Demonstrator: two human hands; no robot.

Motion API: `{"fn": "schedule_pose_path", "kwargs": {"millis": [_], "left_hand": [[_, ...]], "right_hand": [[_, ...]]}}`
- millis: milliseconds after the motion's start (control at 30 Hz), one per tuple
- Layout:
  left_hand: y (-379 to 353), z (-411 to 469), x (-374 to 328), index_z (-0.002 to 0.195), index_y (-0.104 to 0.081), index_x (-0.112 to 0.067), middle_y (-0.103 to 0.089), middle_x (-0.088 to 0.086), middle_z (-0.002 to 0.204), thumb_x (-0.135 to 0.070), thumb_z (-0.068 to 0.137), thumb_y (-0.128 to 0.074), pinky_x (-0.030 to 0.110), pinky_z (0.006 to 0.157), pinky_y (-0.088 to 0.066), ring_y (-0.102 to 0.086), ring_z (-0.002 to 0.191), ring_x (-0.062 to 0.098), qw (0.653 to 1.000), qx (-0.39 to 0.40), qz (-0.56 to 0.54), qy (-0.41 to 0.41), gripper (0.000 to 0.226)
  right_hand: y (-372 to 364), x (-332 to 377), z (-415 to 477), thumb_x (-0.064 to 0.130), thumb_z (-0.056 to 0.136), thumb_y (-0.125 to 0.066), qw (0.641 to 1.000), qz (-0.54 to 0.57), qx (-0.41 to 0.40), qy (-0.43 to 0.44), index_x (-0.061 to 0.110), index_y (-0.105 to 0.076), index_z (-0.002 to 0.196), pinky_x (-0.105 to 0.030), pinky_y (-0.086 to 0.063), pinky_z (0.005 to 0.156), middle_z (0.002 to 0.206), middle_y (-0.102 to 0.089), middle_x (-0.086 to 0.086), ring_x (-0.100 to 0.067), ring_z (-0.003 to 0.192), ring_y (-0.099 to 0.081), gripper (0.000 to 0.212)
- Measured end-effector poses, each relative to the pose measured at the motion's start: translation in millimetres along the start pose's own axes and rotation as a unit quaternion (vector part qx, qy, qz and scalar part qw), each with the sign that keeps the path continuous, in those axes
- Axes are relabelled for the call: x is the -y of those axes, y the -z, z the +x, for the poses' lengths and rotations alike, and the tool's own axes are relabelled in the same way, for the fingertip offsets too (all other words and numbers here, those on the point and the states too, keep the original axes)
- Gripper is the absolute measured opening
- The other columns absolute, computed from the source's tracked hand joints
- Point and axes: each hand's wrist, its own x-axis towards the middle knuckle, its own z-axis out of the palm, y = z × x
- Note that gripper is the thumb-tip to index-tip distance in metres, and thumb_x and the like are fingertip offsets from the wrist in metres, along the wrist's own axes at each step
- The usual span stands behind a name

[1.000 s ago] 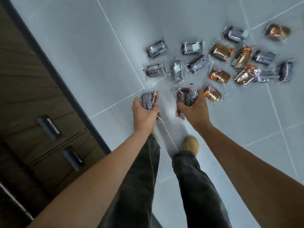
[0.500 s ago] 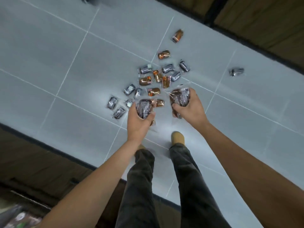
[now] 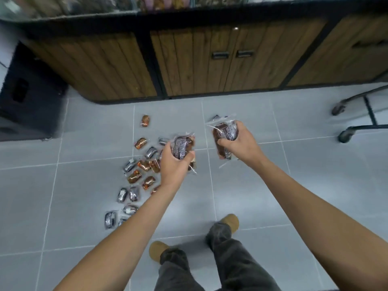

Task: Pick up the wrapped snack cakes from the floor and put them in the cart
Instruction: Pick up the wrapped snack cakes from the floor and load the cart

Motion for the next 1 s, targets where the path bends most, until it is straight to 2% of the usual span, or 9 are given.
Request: {"fn": "schedule_pose_path", "kwargs": {"millis": [133, 333, 467, 533, 633, 667, 767, 867, 1000], "left_hand": [[-79.1, 7.6, -52.9, 0.108, -0.05, -0.028, -0.063, -0.008, 0.103, -0.022, 0.072, -0.077, 0.022, 0.079, -0.043, -0.06, 0.094, 0.01, 0.998, 0.047, 0.008, -0.028, 0.045], [-174.4, 15.0, -115.7, 0.106, -0.053, -0.026, -0.064, -0.01, 0.098, -0.024, 0.071, -0.077, 0.025, 0.077, -0.045, -0.061, 0.09, 0.01, 0.993, 0.101, 0.018, -0.059, 0.042], [-226.4, 31.2, -153.6, 0.104, -0.052, -0.026, -0.062, -0.012, 0.094, -0.025, 0.072, -0.076, 0.028, 0.074, -0.047, -0.061, 0.09, 0.012, 0.988, 0.137, 0.033, -0.067, 0.041], [-254.3, 45.9, -172.9, 0.114, -0.048, -0.024, -0.06, -0.014, 0.099, -0.029, 0.073, -0.075, 0.026, 0.078, -0.042, -0.059, 0.102, 0.017, 0.984, 0.152, 0.049, -0.073, 0.05], [-299.6, 75.1, -203.2, 0.143, -0.028, -0.019, -0.052, -0.004, 0.133, -0.034, 0.075, -0.074, 0.034, 0.101, -0.04, -0.048, 0.124, 0.021, 0.975, 0.192, 0.076, -0.082, 0.084], [-316.1, 86.1, -213.3, 0.144, -0.026, -0.02, -0.051, -0.003, 0.133, -0.034, 0.074, -0.074, 0.036, 0.102, -0.041, -0.049, 0.123, 0.021, 0.971, 0.21, 0.076, -0.09, 0.085], [-363.6, 115.7, -244.6, 0.133, -0.038, -0.019, -0.057, -0.007, 0.114, -0.034, 0.073, -0.073, 0.03, 0.087, -0.046, -0.057, 0.104, 0.016, 0.96, 0.243, 0.083, -0.112, 0.071], [-404.6, 138.7, -272.7, 0.124, -0.041, -0.019, -0.056, -0.008, 0.104, -0.036, 0.073, -0.073, 0.027, 0.076, -0.041, -0.057, 0.093, 0.014, 0.95, 0.268, 0.109, -0.12, 0.062], [-456.9, 158.6, -309.1, 0.123, -0.039, -0.019, -0.055, -0.006, 0.106, -0.034, 0.075, -0.073, 0.029, 0.078, -0.044, -0.056, 0.094, 0.015, 0.916, 0.34, 0.148, -0.156, 0.06]], "right_hand": [[81.4, -13.7, 12.1, 0.03, 0.065, -0.071, 0.999, 0.005, -0.047, -0.003, 0.033, -0.048, 0.104, -0.026, -0.043, 0.073, 0.088, -0.06, 0.019, -0.002, 0.084, -0.058, 0.045], [179.3, -32.5, 28.7, 0.036, 0.062, -0.067, 0.994, 0.008, -0.11, -0.02, 0.031, -0.052, 0.101, -0.022, -0.041, 0.065, 0.09, -0.061, 0.016, -0.002, 0.082, -0.058, 0.042], [230.8, -42.8, 48.0, 0.032, 0.064, -0.069, 0.988, 0.026, -0.15, -0.038, 0.031, -0.056, 0.091, -0.025, -0.046, 0.069, 0.087, -0.064, 0.014, -0.004, 0.081, -0.06, 0.03], [255.5, -47.4, 62.5, 0.03, 0.066, -0.071, 0.983, 0.033, -0.175, -0.049, 0.032, -0.052, 0.082, -0.021, -0.042, 0.063, 0.082, -0.062, 0.017, 0.002, 0.077, -0.057, 0.025], [292.2, -53.0, 89.5, 0.03, 0.069, -0.073, 0.975, 0.039, -0.206, -0.069, 0.032, -0.049, 0.081, -0.018, -0.036, 0.058, 0.081, -0.06, 0.018, 0.005, 0.073, -0.055, 0.026], [305.1, -55.4, 100.1, 0.03, 0.069, -0.073, 0.972, 0.041, -0.218, -0.073, 0.033, -0.05, 0.081, -0.018, -0.036, 0.058, 0.081, -0.06, 0.019, 0.005, 0.073, -0.055, 0.026], [340.3, -59.0, 129.4, 0.03, 0.071, -0.072, 0.96, 0.06, -0.257, -0.092, 0.035, -0.05, 0.084, -0.018, -0.039, 0.062, 0.083, -0.06, 0.02, 0.005, 0.077, -0.056, 0.026], [368.5, -63.4, 155.7, 0.028, 0.071, -0.073, 0.949, 0.081, -0.284, -0.109, 0.032, -0.051, 0.09, -0.025, -0.044, 0.067, 0.087, -0.061, 0.015, -0.006, 0.082, -0.06, 0.029], [403.1, -70.4, 177.2, 0.03, 0.071, -0.075, 0.922, 0.108, -0.343, -0.142, 0.024, -0.05, 0.105, -0.029, -0.046, 0.073, 0.089, -0.059, 0.013, -0.009, 0.084, -0.058, 0.042]]}}
